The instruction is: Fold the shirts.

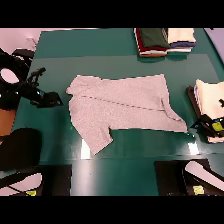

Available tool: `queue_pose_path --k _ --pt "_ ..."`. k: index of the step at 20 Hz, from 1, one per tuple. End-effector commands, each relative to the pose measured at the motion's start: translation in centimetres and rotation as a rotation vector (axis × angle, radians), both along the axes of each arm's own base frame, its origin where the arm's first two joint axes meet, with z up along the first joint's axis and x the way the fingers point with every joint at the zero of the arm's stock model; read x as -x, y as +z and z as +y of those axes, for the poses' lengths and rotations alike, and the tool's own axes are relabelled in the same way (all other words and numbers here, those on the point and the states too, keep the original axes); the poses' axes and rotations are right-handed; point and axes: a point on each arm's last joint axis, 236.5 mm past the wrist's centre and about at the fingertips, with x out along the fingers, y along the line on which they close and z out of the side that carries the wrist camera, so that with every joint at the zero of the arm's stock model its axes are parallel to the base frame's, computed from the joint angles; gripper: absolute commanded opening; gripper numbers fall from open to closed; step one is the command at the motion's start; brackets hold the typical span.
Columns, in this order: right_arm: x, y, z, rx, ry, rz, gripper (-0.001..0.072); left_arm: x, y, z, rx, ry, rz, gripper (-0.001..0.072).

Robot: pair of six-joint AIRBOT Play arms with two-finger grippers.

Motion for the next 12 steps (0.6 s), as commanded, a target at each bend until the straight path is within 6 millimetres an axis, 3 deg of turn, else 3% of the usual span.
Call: queue_pose_path --k 1,3,4,8,12 --pt "-1.1 -1.7 1.6 -0.100 -0.083 -0.049 0.0425 1.3 -0.9 -0.2 0.007 0.007 0.013 0.0601" --pt "-2.3 -1.8 2.2 -0.116 -0.079 -0.081 0.0415 1.0 -0.7 -0.5 0.024 0.014 0.004 0.0601" --pt "-2.4 -2.0 2.6 -0.106 -0.048 -0.077 0.0364 0.9 -0.6 -0.6 0.031 0.017 0.000 0.0601" --pt "-3.5 -2.2 5.1 -0.087 0.077 -0.083 0.0362 0.8 -0.5 -0.8 0.041 0.020 -0.002 0.0601" --pt "-2.3 -2.8 6.4 -0.049 0.223 -0.028 0.0198 0.9 -0.6 -0.7 0.036 0.016 0.002 0.0601"
